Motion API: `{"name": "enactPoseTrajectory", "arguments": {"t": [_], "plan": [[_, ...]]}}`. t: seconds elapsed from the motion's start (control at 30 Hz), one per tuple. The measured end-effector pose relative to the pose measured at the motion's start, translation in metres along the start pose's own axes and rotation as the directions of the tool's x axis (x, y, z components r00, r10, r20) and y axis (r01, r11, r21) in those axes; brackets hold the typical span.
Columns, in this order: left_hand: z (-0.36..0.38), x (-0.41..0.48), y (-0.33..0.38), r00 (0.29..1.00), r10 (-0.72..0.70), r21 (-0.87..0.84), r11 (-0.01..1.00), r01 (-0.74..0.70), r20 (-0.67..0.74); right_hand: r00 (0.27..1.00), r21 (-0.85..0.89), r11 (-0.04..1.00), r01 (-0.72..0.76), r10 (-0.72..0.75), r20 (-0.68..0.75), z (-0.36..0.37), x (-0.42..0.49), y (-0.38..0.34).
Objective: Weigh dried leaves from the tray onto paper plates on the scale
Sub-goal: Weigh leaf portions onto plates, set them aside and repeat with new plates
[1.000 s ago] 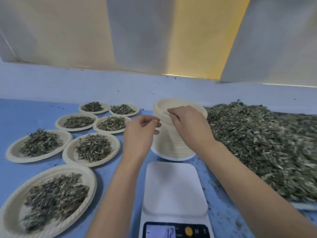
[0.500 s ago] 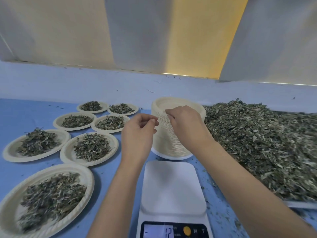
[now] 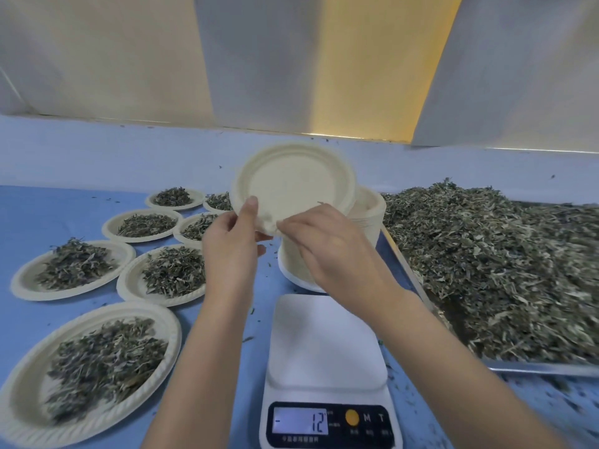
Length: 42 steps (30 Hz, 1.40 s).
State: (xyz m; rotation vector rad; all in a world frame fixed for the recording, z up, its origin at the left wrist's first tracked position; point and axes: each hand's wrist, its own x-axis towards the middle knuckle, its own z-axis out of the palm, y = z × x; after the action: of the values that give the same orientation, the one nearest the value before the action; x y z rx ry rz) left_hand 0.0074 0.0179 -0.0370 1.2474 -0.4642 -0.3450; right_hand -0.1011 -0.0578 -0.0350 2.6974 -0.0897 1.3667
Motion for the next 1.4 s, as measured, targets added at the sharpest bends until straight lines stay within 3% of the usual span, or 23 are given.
{"name": "enactPoseTrajectory", "arguments": {"t": [0.07,0.17,0.2,0.27,0.33,0.4,0.5,0.6,0.73,1.0,1.13,1.2,1.3,1.4], "plan": [[-0.006,0.000,0.003,1.000,-0.009,0.024,1.000,0.009,-0.016,0.999,0.020,1.000,-0.001,0.000,0.033,-0.004,-0.009,-0.005],[-0.016,-0.003,0.012,0.998,0.048,0.185,0.981,-0.055,0.043,0.970,0.127,0.965,-0.229,0.237,-0.052,-0.016,-0.013,-0.011],[-0.018,-0.005,0.016,0.994,0.068,0.237,0.968,-0.086,0.084,0.928,0.164,0.929,-0.331,0.352,-0.122,-0.022,-0.013,-0.011],[-0.022,-0.010,0.022,0.980,0.076,0.280,0.952,-0.127,0.186,0.772,0.222,0.793,-0.567,0.605,-0.192,-0.033,-0.014,-0.002],[-0.025,-0.014,0.026,0.962,0.039,0.304,0.944,-0.125,0.271,0.581,0.349,0.570,-0.744,0.810,-0.083,-0.041,-0.020,0.009],[-0.028,-0.016,0.027,0.952,-0.008,0.396,0.910,-0.121,0.307,0.470,0.437,0.415,-0.798,0.882,0.020,-0.046,-0.030,0.015],[-0.032,-0.016,0.025,0.942,-0.089,0.595,0.793,-0.130,0.325,0.414,0.435,0.337,-0.835,0.906,0.092,-0.051,-0.047,0.021],[-0.033,-0.015,0.018,0.908,-0.250,0.716,0.694,-0.075,0.338,0.354,0.378,0.244,-0.893,0.899,0.256,-0.049,-0.062,0.029],[-0.031,-0.014,0.005,0.861,-0.413,0.811,0.585,0.002,0.296,0.336,0.163,0.297,-0.941,0.885,0.324,-0.037,-0.072,0.029],[-0.031,-0.010,-0.011,0.850,-0.466,0.827,0.558,0.068,0.245,0.345,0.056,0.348,-0.936,0.873,0.346,-0.021,-0.082,0.032],[-0.030,-0.008,-0.013,0.855,-0.469,0.884,0.467,0.027,0.222,0.379,0.030,0.390,-0.920,0.868,0.322,-0.020,-0.083,0.032],[-0.029,-0.005,-0.015,0.896,-0.391,0.906,0.423,-0.029,0.211,0.403,0.028,0.412,-0.911,0.871,0.281,-0.020,-0.082,0.033],[-0.024,-0.008,-0.012,0.970,-0.104,0.914,0.371,-0.166,0.219,0.405,0.085,0.396,-0.914,0.890,0.208,-0.025,-0.083,0.038],[-0.007,-0.023,-0.005,0.945,0.122,0.815,0.481,-0.322,0.302,0.386,0.086,0.381,-0.920,0.921,0.048,-0.036,-0.088,0.051]]}}
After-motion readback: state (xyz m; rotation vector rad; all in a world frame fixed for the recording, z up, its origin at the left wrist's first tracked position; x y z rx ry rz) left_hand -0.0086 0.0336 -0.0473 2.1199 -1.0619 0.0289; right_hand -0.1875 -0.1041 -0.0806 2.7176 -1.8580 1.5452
